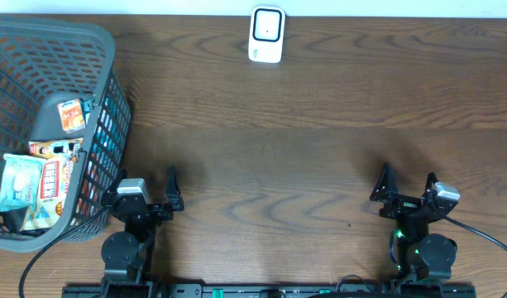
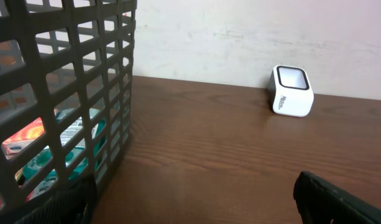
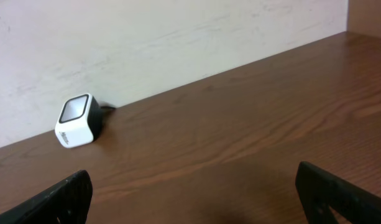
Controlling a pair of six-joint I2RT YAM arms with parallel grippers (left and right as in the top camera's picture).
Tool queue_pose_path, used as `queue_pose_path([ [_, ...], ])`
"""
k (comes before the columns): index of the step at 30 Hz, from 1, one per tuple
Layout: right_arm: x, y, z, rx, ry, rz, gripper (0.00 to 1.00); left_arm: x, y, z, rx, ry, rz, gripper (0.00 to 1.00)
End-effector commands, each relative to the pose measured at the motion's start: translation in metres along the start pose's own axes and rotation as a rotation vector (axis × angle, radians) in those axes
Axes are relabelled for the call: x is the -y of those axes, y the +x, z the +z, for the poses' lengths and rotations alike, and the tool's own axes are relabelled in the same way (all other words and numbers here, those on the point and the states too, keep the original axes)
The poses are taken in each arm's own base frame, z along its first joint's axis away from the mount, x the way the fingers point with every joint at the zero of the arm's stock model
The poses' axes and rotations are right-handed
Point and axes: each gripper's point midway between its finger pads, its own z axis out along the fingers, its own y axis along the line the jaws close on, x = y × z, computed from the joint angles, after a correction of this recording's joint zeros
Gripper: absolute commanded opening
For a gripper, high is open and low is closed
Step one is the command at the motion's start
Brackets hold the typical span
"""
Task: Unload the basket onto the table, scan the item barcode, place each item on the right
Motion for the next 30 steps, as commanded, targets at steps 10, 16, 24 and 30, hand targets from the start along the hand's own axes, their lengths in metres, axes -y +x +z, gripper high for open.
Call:
queue_pose_path([
  [10, -0.0008, 0.0013, -0.0001, -0.002, -0.005, 0.002, 0.99, -0.005, 0.0183, 0.0012, -0.056, -0.022, 0.02, 0.98],
  [16, -0.0008, 0.0013, -0.0001, -0.002, -0.005, 0.002, 0.99, -0.0051, 0.0183, 0.0012, -0.056, -0.022, 0.02, 0.98],
  [24, -0.0008, 0.0013, -0.0001, -0.002, -0.005, 0.002, 0.99, -0.0051, 0.0183, 0.0012, -0.056, -0.022, 0.02, 0.98],
  [30, -0.0008, 0.0013, -0.0001, -0.002, -0.005, 0.002, 0.99, -0.0009, 0.0152, 0.0013, -0.045, 0.001, 0.018, 0.98],
])
